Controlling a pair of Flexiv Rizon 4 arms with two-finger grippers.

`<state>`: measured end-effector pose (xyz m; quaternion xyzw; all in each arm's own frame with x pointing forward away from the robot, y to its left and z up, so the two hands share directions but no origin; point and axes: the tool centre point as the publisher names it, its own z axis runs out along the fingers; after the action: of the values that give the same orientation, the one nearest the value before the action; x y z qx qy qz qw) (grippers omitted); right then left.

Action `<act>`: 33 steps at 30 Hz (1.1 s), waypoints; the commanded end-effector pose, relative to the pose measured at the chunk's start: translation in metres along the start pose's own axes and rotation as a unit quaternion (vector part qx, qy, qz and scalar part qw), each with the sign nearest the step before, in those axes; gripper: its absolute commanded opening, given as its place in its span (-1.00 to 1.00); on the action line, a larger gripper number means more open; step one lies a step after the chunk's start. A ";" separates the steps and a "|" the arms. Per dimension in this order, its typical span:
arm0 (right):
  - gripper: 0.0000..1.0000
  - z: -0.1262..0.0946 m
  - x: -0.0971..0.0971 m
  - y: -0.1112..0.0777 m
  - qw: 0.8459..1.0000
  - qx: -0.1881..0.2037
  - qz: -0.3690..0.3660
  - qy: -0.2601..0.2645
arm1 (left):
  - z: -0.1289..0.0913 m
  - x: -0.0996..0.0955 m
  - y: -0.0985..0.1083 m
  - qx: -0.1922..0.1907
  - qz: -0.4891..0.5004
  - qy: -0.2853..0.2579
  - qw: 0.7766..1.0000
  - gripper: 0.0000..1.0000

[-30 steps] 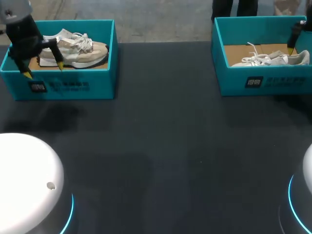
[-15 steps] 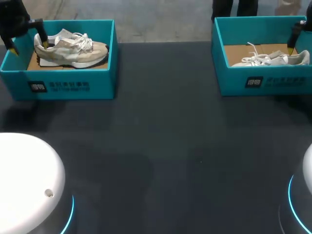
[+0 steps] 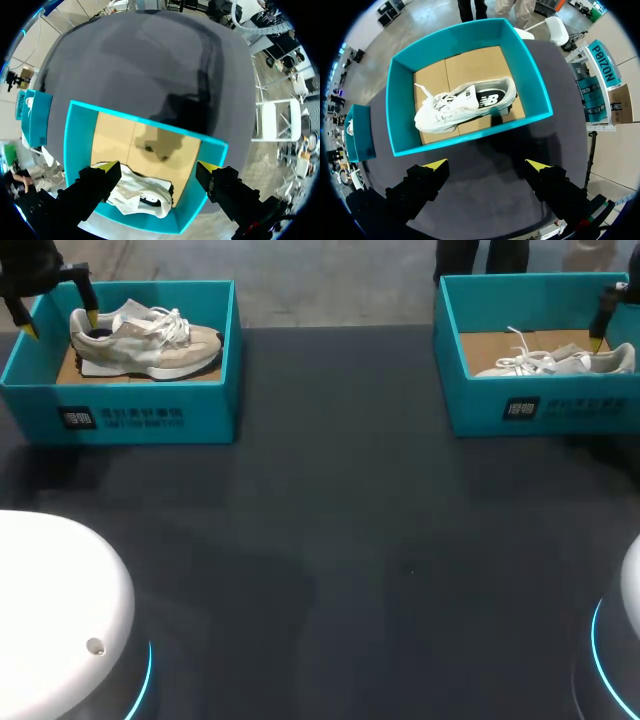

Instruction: Take the shoe out of the shoebox, open the shoe tongue, remove and reinsert the insole, then place the shoe into the shoebox

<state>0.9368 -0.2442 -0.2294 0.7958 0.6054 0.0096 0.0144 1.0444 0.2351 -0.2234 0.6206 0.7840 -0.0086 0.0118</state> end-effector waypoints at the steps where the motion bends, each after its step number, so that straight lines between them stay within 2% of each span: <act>1: 1.00 0.000 0.000 -0.001 1.000 -0.001 0.001 0.000 | -0.004 0.003 0.013 -0.040 0.036 0.014 0.998 1.00; 3: 1.00 0.000 0.000 -0.001 1.000 -0.001 0.001 0.000 | -0.003 0.005 0.026 -0.047 0.041 0.018 0.998 1.00; 8: 1.00 0.000 0.000 -0.001 1.000 -0.001 0.001 0.000 | 0.008 0.006 0.059 -0.027 0.063 0.009 0.998 1.00; 12: 1.00 0.000 0.000 -0.001 1.000 -0.001 0.001 0.000 | 0.020 0.004 0.075 -0.043 0.085 0.015 0.995 1.00; 21: 1.00 0.000 0.000 -0.001 1.000 -0.001 0.001 0.000 | 0.037 0.001 0.115 -0.025 0.115 0.006 0.993 1.00; 25: 1.00 0.000 0.000 -0.001 1.000 -0.001 0.001 0.000 | 0.041 0.000 0.123 -0.036 0.132 0.014 0.991 1.00; 33: 1.00 0.000 0.000 -0.001 1.000 -0.001 0.001 0.000 | 0.043 0.002 0.132 -0.025 0.146 0.041 0.988 1.00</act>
<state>0.9368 -0.2443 -0.2294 0.7958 0.6053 0.0096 0.0144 1.1655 0.2693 -0.2676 0.7278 0.6838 0.0504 0.0145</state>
